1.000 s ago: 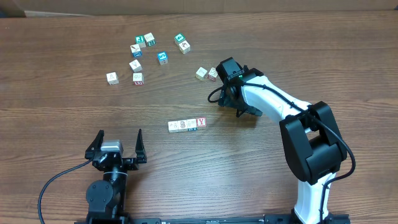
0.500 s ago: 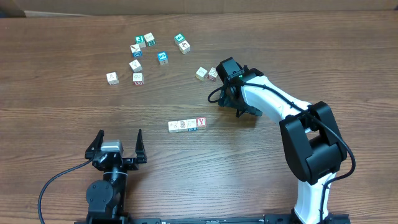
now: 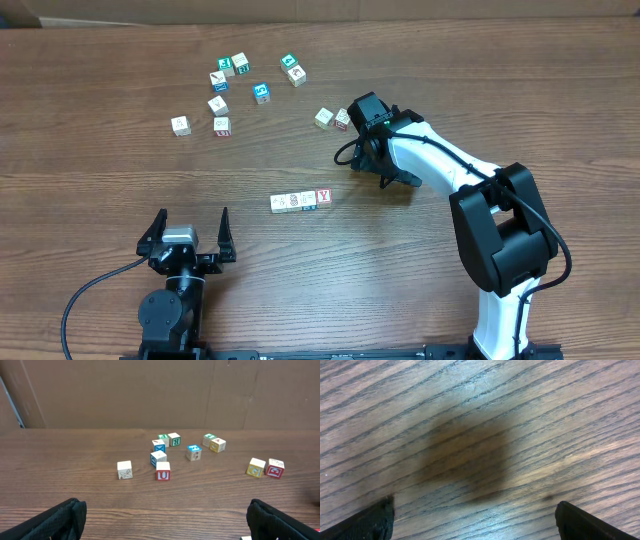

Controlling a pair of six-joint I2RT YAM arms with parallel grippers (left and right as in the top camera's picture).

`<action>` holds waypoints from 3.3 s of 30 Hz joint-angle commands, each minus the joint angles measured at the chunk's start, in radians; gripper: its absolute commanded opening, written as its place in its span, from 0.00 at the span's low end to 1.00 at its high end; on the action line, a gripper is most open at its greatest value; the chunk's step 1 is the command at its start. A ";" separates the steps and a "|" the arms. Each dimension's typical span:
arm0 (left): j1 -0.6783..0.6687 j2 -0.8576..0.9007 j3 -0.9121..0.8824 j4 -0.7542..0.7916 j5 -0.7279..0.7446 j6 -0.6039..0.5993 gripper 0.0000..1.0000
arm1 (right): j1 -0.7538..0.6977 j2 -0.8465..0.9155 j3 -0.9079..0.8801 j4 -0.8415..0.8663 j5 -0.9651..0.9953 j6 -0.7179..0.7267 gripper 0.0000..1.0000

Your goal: Form a horizontal line

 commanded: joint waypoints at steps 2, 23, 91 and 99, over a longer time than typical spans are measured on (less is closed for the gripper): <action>0.006 -0.011 -0.003 0.001 0.011 0.019 1.00 | -0.004 0.011 -0.010 0.000 0.014 -0.005 1.00; 0.006 -0.011 -0.003 0.001 0.012 0.019 1.00 | -0.004 0.011 -0.010 0.000 0.014 -0.005 1.00; 0.006 -0.011 -0.003 0.001 0.011 0.019 1.00 | -0.346 -1.179 -1.133 1.017 -0.346 -0.563 1.00; 0.006 -0.011 -0.003 0.001 0.012 0.019 0.99 | -0.348 -1.361 -1.263 1.093 -0.343 -0.578 1.00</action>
